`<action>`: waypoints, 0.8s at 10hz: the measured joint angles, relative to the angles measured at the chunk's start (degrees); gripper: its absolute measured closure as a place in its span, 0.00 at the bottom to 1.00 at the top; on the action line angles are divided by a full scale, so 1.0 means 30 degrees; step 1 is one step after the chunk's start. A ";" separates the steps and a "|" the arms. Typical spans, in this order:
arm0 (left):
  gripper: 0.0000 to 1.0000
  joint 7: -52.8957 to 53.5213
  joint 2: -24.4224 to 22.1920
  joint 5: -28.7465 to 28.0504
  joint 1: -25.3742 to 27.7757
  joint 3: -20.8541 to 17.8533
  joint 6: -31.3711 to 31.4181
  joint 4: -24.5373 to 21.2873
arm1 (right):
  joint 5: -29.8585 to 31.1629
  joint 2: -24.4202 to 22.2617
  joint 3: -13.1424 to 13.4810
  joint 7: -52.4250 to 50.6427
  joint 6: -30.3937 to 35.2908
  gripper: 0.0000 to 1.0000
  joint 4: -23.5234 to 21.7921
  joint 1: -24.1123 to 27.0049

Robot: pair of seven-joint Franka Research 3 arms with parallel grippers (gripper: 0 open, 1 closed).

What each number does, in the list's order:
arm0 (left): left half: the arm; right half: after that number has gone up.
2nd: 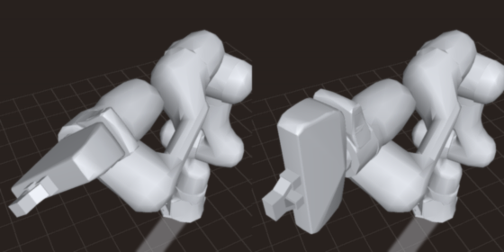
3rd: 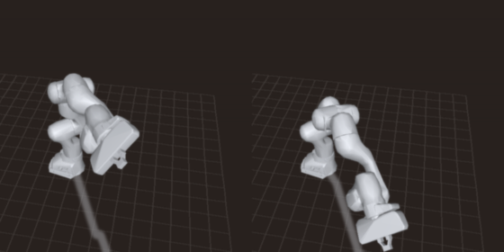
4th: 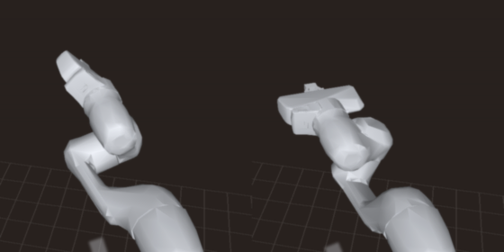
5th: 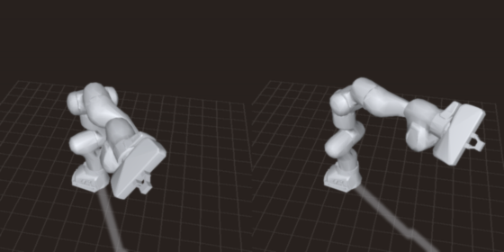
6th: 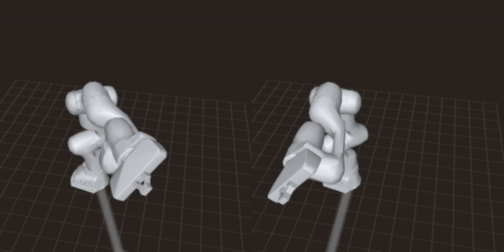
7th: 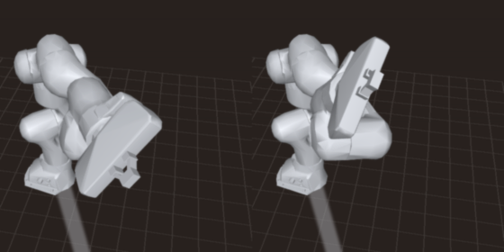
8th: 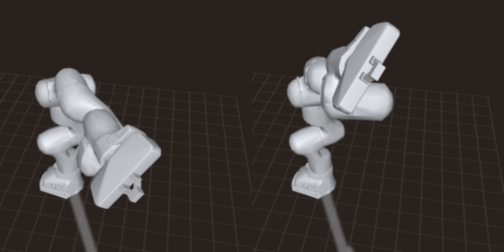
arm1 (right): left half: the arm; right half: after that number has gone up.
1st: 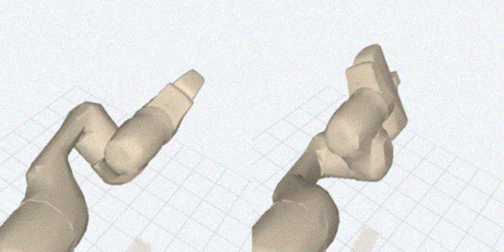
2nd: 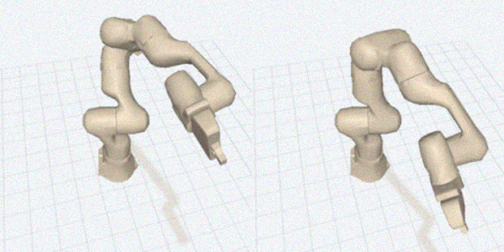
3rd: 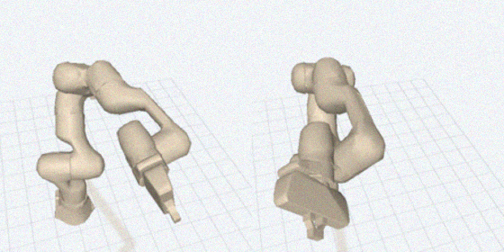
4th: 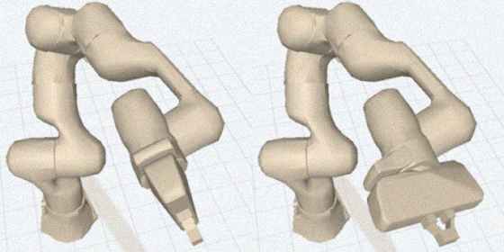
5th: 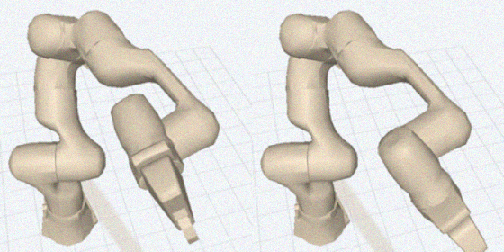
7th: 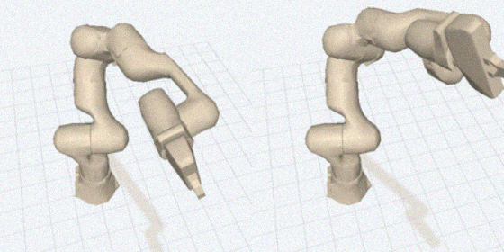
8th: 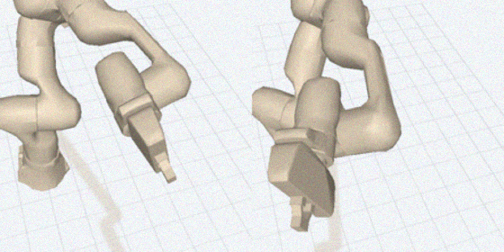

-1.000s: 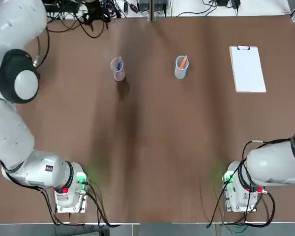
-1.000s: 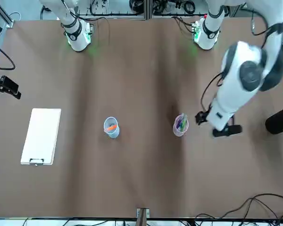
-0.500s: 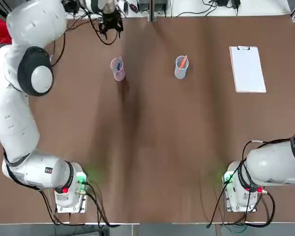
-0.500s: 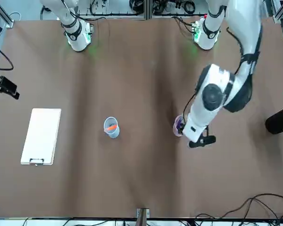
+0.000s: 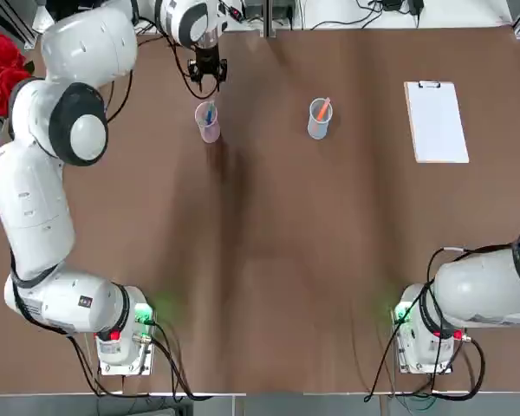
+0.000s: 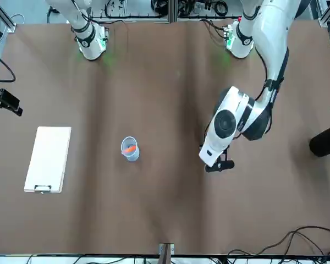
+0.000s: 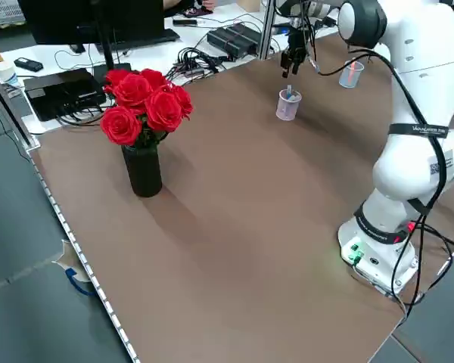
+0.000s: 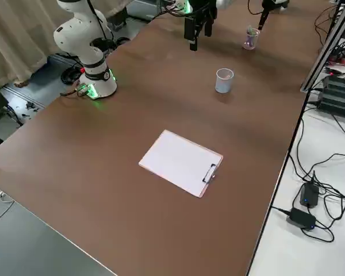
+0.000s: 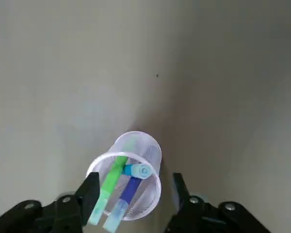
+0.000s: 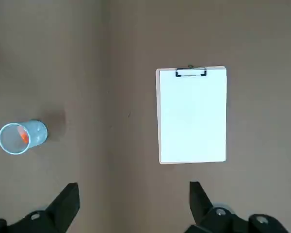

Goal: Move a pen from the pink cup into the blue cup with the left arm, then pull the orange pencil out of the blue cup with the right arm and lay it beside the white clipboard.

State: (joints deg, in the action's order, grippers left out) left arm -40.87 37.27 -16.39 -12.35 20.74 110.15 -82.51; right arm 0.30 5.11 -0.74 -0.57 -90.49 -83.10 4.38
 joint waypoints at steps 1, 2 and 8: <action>0.33 0.0001 0.0313 -0.0181 -0.0124 0.0009 0.0057 0.0010 | 0.0000 0.0000 0.0000 0.0000 0.0000 0.00 0.0000 0.0000; 0.33 0.0001 0.0591 -0.0469 -0.0279 0.0022 0.0167 0.0023 | 0.0000 0.0000 -0.0002 0.0000 0.0000 0.00 0.0000 0.0000; 0.49 0.0079 0.0909 -0.0816 -0.0445 0.0026 0.0253 0.0199 | 0.0000 -0.0001 -0.0003 0.0000 0.0012 0.00 0.0000 0.0000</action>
State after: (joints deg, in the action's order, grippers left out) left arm -40.63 40.00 -18.84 -13.69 20.81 110.91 -81.91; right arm 0.30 5.11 -0.75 -0.57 -90.45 -83.10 4.38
